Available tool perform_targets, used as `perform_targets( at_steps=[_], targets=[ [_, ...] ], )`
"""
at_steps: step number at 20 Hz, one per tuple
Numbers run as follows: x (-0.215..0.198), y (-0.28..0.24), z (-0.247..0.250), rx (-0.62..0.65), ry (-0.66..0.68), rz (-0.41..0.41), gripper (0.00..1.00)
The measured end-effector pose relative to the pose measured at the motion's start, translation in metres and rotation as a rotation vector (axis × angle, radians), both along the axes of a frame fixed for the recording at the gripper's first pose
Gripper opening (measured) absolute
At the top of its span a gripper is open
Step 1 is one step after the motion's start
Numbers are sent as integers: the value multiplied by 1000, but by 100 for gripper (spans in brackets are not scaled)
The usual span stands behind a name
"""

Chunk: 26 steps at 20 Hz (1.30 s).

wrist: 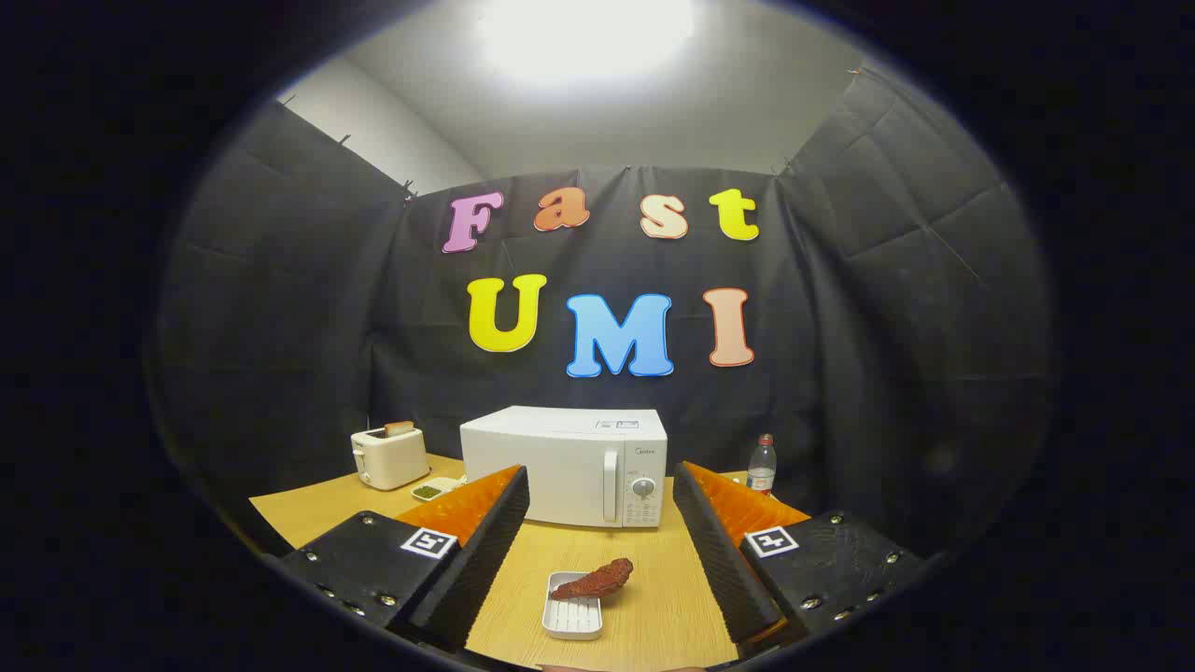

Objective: Open the microwave, put the food inside, and close the microwave door.

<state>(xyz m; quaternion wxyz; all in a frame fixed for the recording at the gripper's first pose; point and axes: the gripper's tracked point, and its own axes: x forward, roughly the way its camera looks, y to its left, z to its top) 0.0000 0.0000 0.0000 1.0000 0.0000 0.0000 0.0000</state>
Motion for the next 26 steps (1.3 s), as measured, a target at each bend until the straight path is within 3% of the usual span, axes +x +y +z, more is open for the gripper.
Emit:
perform_targets(
  at_steps=[26],
  targets=[
    [-3, 2, -4, -13, 2, -6, 96]
  ],
)
